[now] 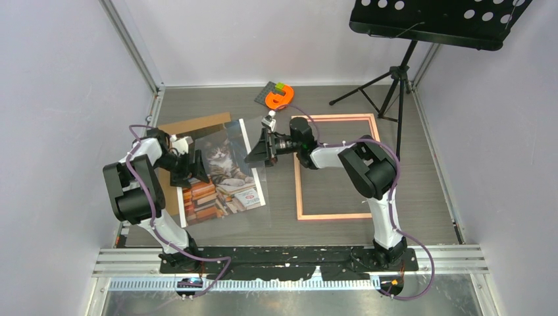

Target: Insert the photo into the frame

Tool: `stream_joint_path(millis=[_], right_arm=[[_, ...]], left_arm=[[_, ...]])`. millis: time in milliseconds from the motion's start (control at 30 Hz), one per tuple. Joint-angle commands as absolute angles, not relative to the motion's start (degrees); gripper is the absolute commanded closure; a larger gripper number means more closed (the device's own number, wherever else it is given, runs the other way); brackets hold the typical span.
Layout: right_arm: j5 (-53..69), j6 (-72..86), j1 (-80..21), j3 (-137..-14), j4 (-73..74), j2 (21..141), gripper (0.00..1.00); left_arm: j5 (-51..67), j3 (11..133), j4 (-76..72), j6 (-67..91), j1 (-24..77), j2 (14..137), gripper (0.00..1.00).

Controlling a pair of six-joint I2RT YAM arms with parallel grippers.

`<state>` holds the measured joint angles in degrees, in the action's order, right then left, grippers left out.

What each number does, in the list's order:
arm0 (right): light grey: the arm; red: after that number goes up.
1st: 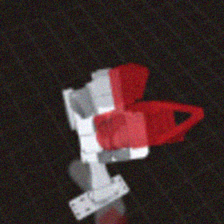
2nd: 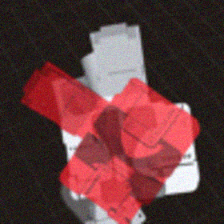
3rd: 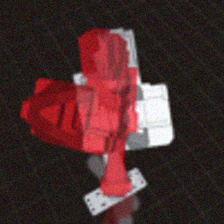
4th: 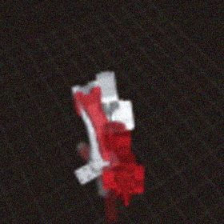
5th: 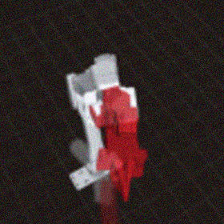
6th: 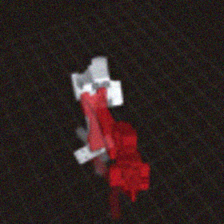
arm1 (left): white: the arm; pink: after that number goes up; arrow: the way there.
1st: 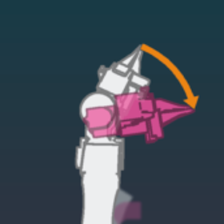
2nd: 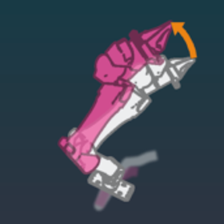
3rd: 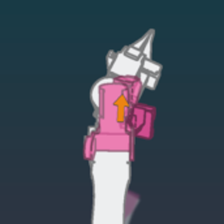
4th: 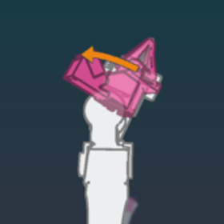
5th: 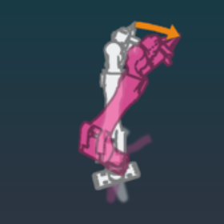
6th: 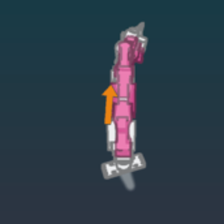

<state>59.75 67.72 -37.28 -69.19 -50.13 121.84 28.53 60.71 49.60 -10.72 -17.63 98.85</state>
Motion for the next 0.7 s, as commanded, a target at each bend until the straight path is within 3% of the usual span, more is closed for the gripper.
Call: stream_joint_path(millis=[0, 333, 467, 667], right_arm=[[55.6, 50.1, -37.4, -72.3, -30.1, 116.9, 0.23], [51.3, 43.5, -37.6, -74.8, -18.6, 117.2, 0.37], [51.4, 44.4, -37.6, -75.4, -19.2, 117.9, 0.53], [51.5, 43.4, -37.0, -76.5, -17.7, 117.1, 0.87]], left_arm=[[30.3, 59.2, 46.7, -11.3, -17.2, 100.2, 0.09], [30.5, 58.9, 46.2, -11.3, -17.2, 99.7, 0.09], [30.5, 58.7, 46.0, -11.3, -17.2, 99.1, 0.09], [32.0, 59.4, 47.3, -11.9, -17.2, 98.0, 0.08]])
